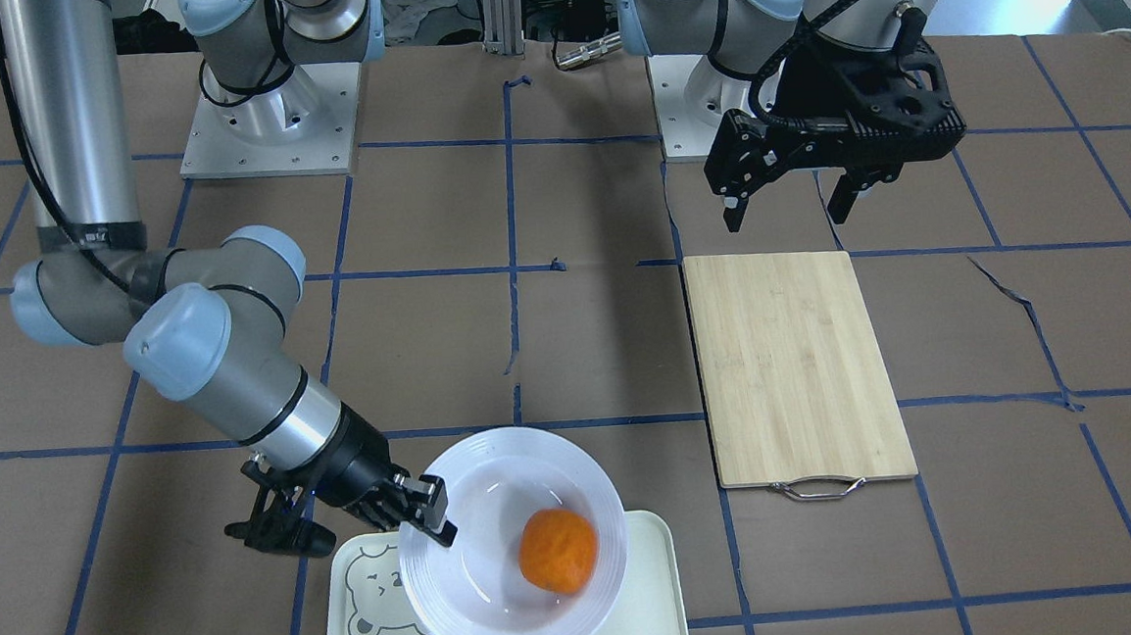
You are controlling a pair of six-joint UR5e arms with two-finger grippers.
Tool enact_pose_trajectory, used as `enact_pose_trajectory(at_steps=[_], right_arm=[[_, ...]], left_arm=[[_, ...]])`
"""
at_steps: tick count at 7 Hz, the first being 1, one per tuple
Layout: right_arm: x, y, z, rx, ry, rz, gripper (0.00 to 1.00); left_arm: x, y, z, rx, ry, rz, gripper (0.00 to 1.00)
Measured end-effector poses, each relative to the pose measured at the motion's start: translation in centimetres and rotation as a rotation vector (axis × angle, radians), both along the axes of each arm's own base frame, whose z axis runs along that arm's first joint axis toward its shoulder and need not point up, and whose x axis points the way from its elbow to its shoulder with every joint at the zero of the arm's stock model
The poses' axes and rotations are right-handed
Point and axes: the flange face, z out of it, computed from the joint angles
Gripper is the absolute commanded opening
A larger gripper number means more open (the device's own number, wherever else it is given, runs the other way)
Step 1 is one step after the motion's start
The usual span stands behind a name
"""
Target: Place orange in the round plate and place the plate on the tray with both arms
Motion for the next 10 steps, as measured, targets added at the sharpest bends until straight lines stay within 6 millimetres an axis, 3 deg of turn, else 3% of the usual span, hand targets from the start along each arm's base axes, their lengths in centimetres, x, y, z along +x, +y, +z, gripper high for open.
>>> enact_pose_trajectory(at_steps=[2, 4, 6, 7, 8, 10], right_arm=[[-1.4, -4.6, -2.9, 0.004, 0.001, -0.025, 0.06], [-2.1, -5.9, -5.1, 0.028, 0.007, -0.047, 1.00], [-2.3, -5.8, -5.6, 0.064, 0.002, -0.091, 1.00], [-2.8, -5.9, -4.7, 0.081, 0.004, -0.106, 1.00], [-4.7, -6.0, -2.8, 0.128, 0.015, -0.111, 1.00], [-10.8, -4.6, 2.5, 0.210, 0.172, -0.059, 1.00]], left_arm=[[0.0, 0.0, 0.0, 0.000, 0.000, 0.000, 1.00], [0.0, 0.0, 0.0, 0.000, 0.000, 0.001, 1.00], [0.0, 0.0, 0.0, 0.000, 0.000, 0.001, 1.00], [0.0, 0.0, 0.0, 0.000, 0.000, 0.001, 1.00], [0.0, 0.0, 0.0, 0.000, -0.001, 0.001, 1.00], [0.0, 0.0, 0.0, 0.001, -0.002, 0.000, 1.00]])
